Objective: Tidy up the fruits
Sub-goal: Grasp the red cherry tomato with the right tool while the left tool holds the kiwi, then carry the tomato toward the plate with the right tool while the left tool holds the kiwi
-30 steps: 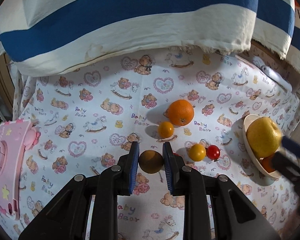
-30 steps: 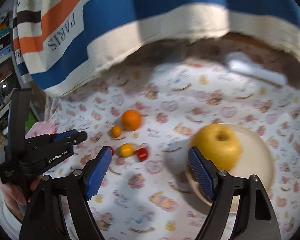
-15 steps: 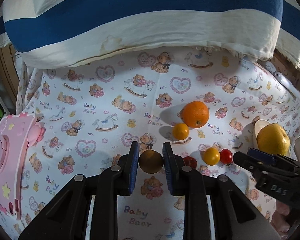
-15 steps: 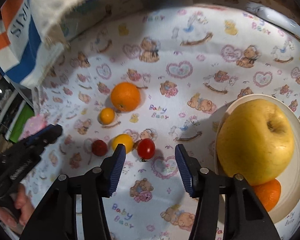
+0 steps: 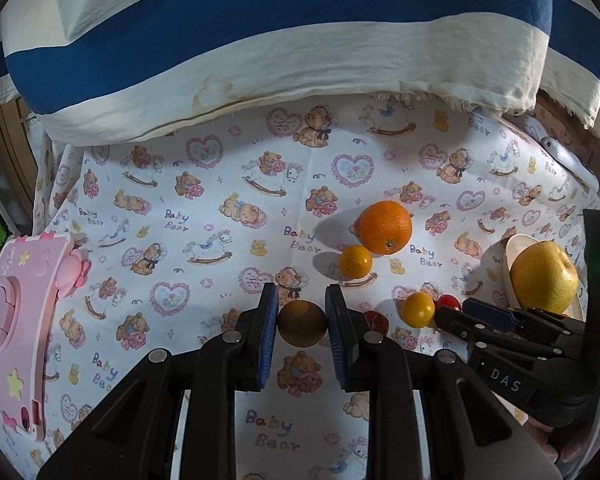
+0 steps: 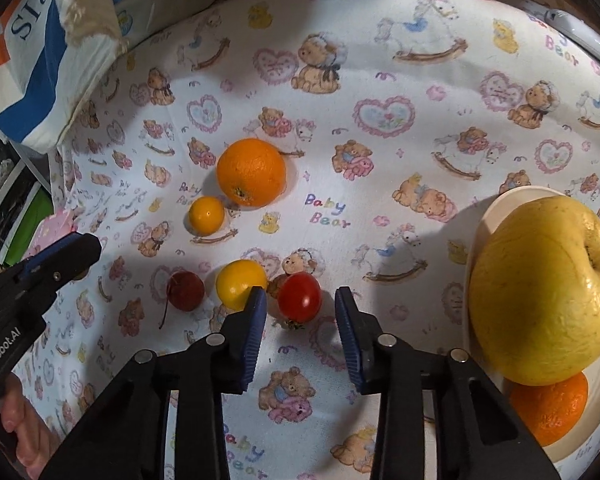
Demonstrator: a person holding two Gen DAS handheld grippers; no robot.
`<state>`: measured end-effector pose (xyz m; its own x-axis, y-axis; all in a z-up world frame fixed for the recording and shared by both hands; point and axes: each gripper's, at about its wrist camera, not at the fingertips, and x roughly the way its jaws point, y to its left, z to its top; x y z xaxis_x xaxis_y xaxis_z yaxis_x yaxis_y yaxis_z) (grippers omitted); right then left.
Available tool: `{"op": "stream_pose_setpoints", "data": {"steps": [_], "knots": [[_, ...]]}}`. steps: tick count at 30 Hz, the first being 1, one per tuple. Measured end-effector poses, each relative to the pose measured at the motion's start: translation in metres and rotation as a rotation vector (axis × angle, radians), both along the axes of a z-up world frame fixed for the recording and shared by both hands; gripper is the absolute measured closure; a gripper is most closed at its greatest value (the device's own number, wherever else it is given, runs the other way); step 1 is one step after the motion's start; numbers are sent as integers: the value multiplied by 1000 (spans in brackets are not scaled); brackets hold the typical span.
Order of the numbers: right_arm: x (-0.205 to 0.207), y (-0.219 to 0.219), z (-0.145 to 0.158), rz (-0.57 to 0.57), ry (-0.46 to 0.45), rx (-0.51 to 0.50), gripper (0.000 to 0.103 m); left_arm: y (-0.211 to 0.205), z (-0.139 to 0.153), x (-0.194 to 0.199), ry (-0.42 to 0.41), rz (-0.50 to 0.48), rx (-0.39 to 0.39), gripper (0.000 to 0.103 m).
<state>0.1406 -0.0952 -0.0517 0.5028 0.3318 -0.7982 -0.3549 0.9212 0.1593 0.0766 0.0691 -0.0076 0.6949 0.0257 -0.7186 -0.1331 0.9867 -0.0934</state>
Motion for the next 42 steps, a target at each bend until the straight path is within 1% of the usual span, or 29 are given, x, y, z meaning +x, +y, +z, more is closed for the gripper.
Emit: {"op": "stream_pose_setpoints", "data": {"steps": [1,2,4,7,9,13,16,21,27,30,36,42], "knots": [[0,1,-1,4,5,-4,78,0,0,0,1,-2,0,80],[0,1,-1,11,12,-7,80,-1,0,0,1,-4,1,80],[-3,1,0,26,9,-7,80,-2,1,0,2,-13,6,80],[-11,-1,5,29,-28,-38,80,-3,6,-3,-10,-26,9,80],[-15,-5,9,28,-43,-41,80,-3,9,-5,-22,-32,5,80],[-25,-23,18,15,-61,-2,80,-5,19,-12,-38,-55,-5,80],[-32,-41,24,-3,-59,33,80,-8,30,-21,-72,-77,-7,80],[-53,-71,44,-28,-125,38,80,-14,40,-30,-108,-101,5,80],[-78,-111,70,-69,-218,65,80,-25,39,-33,-130,-132,29,80],[-87,-128,77,-90,-253,70,80,-36,35,-33,-129,-164,27,80],[-97,-152,77,-118,-274,81,80,-62,30,-40,-154,-218,81,80],[-103,-173,75,-150,-295,116,80,-75,32,-48,-165,-262,95,80]]}}
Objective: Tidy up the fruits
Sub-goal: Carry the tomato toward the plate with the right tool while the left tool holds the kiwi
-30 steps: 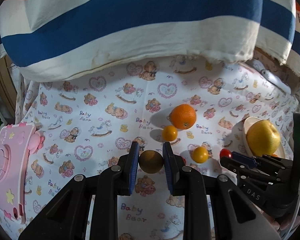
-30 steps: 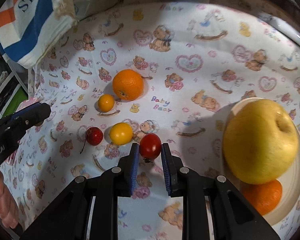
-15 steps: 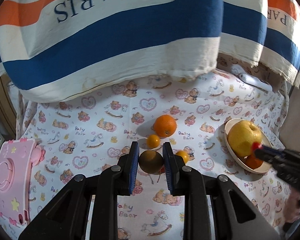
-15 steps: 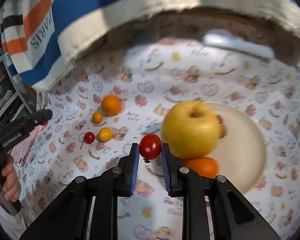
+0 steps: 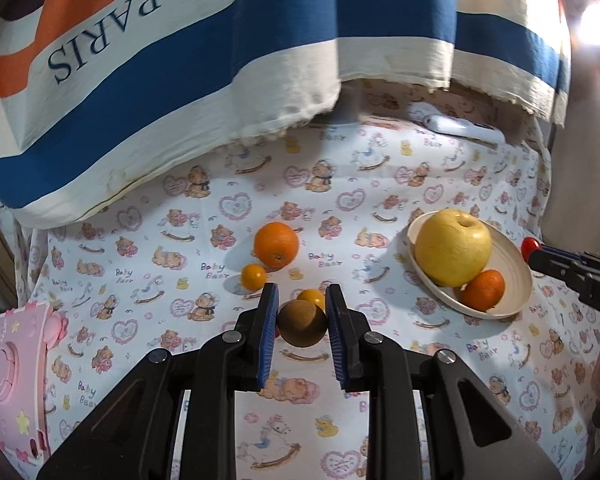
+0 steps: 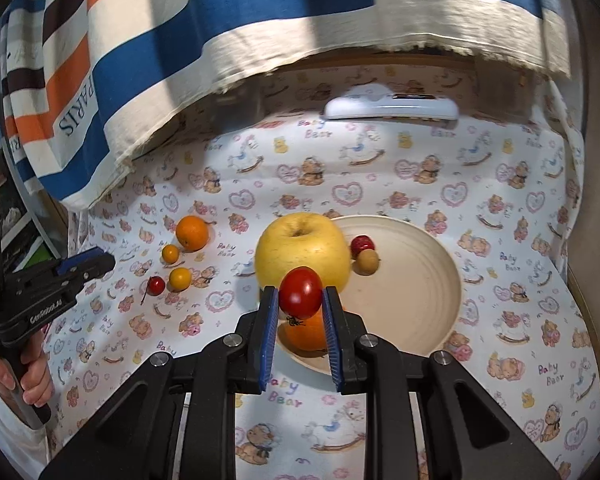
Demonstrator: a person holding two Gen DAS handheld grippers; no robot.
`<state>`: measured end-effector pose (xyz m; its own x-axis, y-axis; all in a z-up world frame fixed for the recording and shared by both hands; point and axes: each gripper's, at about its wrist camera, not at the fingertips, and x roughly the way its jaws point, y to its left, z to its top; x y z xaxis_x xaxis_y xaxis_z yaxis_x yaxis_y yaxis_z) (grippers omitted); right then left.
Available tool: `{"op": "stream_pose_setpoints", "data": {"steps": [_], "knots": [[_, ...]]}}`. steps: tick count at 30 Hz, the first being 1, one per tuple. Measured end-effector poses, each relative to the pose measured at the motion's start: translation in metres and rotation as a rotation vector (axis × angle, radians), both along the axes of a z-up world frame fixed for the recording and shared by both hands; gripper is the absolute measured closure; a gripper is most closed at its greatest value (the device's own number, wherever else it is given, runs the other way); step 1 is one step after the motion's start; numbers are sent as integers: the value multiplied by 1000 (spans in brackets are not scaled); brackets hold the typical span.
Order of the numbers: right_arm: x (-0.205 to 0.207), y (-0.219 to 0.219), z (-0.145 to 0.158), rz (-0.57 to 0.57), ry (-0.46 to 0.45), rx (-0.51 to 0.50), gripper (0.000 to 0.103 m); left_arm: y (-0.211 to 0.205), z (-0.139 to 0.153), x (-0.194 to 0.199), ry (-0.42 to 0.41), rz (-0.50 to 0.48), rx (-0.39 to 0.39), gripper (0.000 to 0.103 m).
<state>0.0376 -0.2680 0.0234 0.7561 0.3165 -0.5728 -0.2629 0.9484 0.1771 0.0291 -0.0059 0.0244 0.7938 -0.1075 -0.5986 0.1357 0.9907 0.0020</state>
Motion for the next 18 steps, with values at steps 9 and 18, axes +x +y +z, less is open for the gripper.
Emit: {"op": "stream_pose_setpoints", "data": {"steps": [9,18], "knots": [[5,-21,-5,-75,85,-12,80,-18,3,-13,-32,-61,13,80],[20,-42,-25,-156,209,-26,80,-41,6,-22,-26,-104,56,80]]}}
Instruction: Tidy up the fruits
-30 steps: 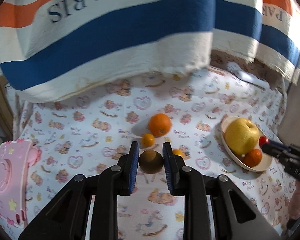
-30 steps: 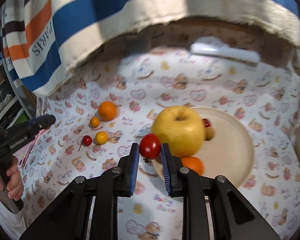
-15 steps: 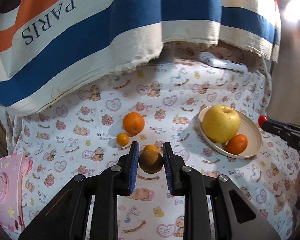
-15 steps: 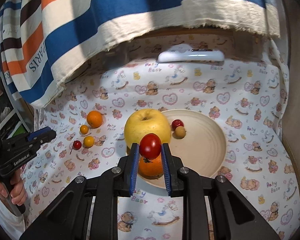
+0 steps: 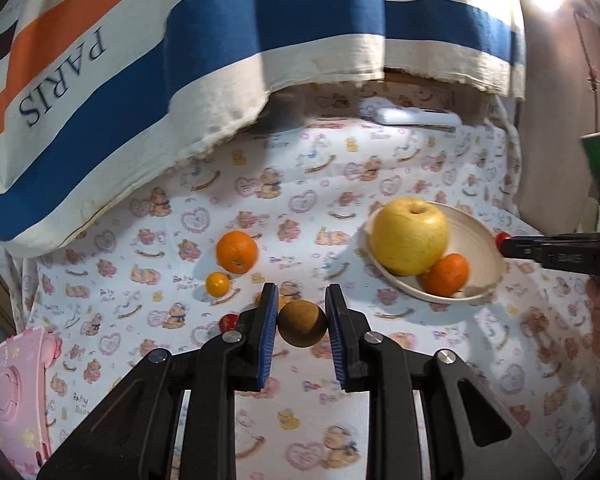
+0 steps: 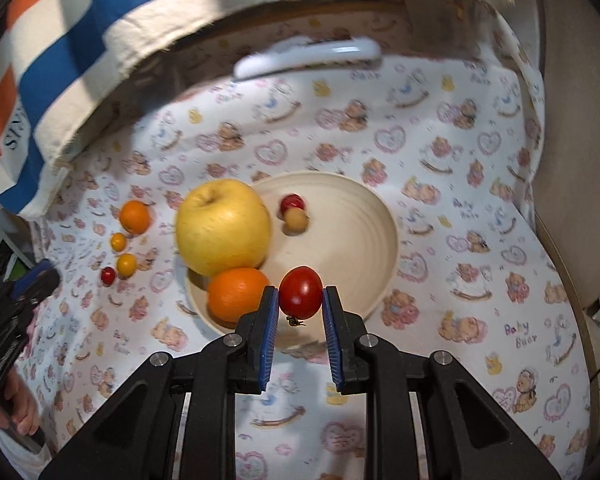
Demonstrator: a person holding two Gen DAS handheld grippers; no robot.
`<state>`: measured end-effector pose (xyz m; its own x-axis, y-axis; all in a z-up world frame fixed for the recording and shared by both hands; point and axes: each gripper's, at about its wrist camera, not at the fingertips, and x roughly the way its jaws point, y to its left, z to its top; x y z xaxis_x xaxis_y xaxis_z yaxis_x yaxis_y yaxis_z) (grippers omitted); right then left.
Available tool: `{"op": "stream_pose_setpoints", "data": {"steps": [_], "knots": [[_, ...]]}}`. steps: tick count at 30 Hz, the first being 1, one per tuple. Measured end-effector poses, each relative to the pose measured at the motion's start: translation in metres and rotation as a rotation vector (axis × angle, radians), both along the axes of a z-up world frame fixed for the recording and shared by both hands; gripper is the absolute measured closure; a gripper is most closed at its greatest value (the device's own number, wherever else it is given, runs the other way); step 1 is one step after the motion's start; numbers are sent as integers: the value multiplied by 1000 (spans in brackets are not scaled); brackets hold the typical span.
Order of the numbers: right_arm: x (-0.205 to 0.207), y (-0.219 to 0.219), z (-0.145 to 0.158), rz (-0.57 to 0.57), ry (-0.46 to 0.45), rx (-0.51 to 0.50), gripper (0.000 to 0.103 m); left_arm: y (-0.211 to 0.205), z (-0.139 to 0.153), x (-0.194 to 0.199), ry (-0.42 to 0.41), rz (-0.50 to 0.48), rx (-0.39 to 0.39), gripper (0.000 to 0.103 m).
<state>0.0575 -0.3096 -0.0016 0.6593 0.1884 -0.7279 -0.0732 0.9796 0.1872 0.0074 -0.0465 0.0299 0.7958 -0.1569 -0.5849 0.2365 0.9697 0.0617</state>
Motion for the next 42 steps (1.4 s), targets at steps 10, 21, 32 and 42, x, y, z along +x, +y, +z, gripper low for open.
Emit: {"op": "stream_pose_setpoints", "data": {"steps": [10,21,32,42], "knots": [[7,-18,-4,-67,27,19,80,-48,18,20,88,-127,-62,80],[20,-39,-19,-102,87,74,80,-135,9,51,115,-208,7,80],[21,-46,-18,-96,79,105,80,-162,-17,61,167,-257,12,80],[15,-55,-11,-98,52,143,80,-182,-41,71,214,-301,32,80]]}}
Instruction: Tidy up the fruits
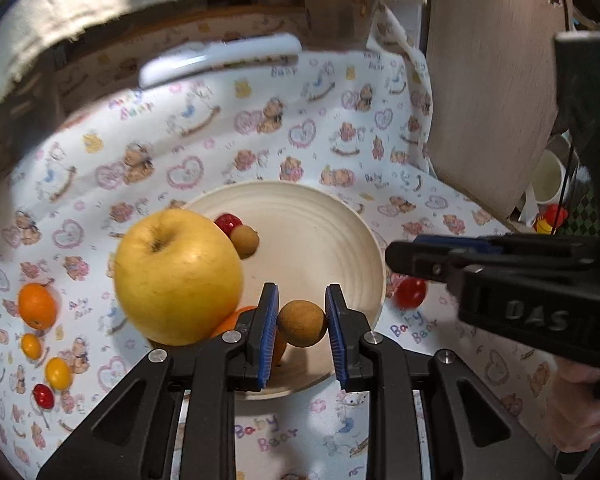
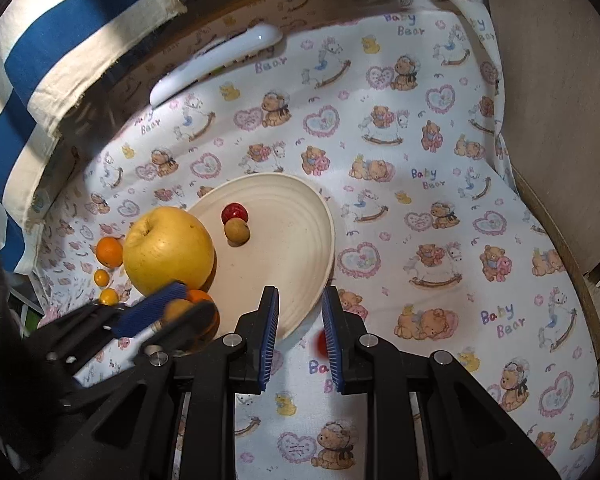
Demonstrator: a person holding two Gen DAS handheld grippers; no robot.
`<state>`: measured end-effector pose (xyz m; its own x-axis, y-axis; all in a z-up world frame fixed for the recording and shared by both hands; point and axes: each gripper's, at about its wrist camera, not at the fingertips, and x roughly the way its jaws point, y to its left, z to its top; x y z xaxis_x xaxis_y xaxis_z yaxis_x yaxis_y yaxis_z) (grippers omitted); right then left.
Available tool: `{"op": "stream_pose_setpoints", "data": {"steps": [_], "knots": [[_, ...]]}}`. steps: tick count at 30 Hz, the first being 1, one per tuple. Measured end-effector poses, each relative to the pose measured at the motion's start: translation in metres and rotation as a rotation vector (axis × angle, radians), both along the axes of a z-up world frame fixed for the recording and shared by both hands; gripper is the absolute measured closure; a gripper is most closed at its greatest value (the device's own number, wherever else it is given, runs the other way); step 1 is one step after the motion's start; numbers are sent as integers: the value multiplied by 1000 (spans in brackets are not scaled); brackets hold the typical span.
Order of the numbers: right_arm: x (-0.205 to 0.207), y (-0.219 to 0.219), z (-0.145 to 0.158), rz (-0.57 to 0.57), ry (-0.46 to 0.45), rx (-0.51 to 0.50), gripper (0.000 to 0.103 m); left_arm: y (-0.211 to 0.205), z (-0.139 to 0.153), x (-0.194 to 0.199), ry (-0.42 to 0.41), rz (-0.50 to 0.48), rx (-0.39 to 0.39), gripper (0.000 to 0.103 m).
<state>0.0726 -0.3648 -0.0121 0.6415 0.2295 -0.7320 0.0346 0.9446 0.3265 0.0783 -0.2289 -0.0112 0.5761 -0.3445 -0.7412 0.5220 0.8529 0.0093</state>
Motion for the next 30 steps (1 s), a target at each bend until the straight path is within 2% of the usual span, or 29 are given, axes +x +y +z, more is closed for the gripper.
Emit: {"op": "stream_pose_setpoints", "data": {"steps": [9,14,15,18,21,23,30], "knots": [[2,-9,-1,-20,13,23,80,1,-7,4,1,-6,-22,80],[-6,-31,13,-59,-17,48,80,0,-7,1,-11,-17,-20,78],[-8,-37,17,-71,-29,51,80,0,-7,1,-12,-19,-20,76],[-11,-49,21,-171,-44,-10,80,-3,-7,-2,-12,-48,-33,50],[-3,-42,11,-215,-2,-85,80,-11,-7,-8,-69,-39,20,34],[0,-33,6,-193,11,-100,80,-13,-7,-11,-93,-44,39,32],[-2,-15,7,-163,-13,-153,80,-2,5,-15,-118,-16,19,28]]}}
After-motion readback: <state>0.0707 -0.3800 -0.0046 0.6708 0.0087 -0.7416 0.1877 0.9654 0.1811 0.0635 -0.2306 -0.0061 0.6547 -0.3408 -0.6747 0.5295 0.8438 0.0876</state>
